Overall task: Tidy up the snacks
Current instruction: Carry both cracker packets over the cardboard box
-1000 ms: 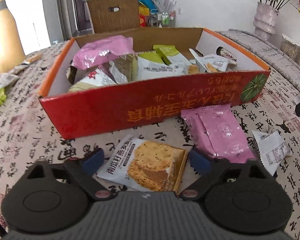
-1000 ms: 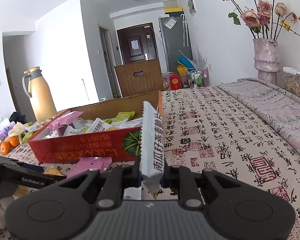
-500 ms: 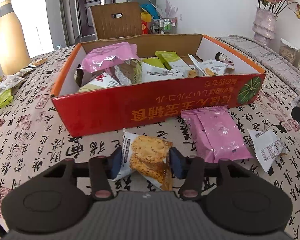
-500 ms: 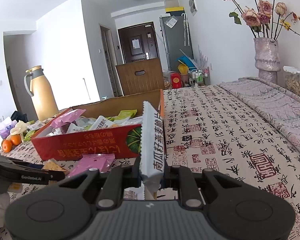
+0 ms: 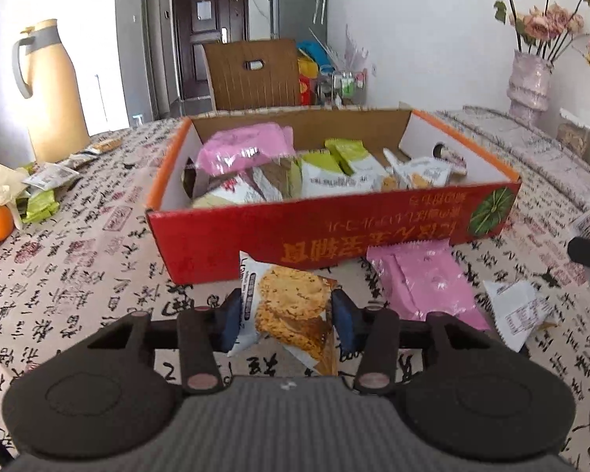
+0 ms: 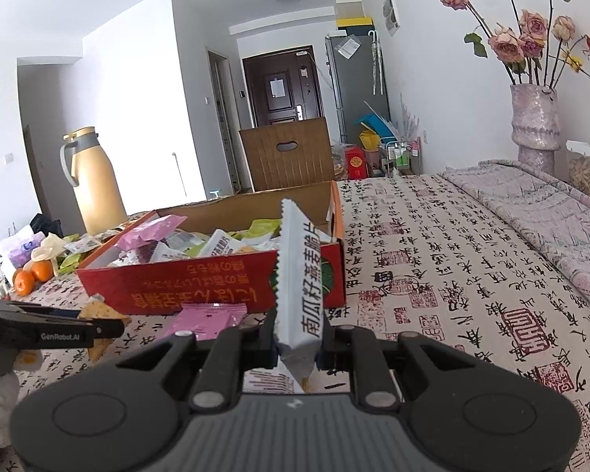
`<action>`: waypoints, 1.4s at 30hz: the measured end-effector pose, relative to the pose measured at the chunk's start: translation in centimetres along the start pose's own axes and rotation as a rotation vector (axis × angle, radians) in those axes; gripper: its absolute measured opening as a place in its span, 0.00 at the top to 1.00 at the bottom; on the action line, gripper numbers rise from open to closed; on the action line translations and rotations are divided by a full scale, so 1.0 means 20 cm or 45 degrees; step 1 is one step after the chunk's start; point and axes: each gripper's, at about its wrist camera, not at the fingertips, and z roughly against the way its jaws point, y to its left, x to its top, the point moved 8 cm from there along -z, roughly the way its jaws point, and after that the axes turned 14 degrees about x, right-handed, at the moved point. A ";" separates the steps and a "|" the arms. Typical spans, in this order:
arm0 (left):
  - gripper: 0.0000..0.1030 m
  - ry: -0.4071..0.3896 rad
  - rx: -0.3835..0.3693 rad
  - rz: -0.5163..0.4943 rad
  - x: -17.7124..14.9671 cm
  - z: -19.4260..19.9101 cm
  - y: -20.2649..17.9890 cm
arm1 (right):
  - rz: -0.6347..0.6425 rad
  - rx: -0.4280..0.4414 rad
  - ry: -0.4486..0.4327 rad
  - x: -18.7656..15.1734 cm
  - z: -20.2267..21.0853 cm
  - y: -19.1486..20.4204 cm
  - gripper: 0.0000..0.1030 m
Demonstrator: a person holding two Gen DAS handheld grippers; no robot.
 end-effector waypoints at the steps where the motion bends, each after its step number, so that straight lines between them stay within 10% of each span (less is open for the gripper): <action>1: 0.54 -0.014 -0.001 0.011 0.01 0.02 0.01 | 0.003 0.002 -0.002 0.00 0.00 0.01 0.84; 23: 0.54 -0.272 -0.014 0.181 0.50 0.11 0.01 | 0.095 0.047 -0.118 0.34 -0.20 0.12 0.84; 42: 0.54 -0.217 0.040 0.209 0.61 -0.25 0.00 | 0.126 0.037 -0.082 0.48 -0.67 0.04 0.84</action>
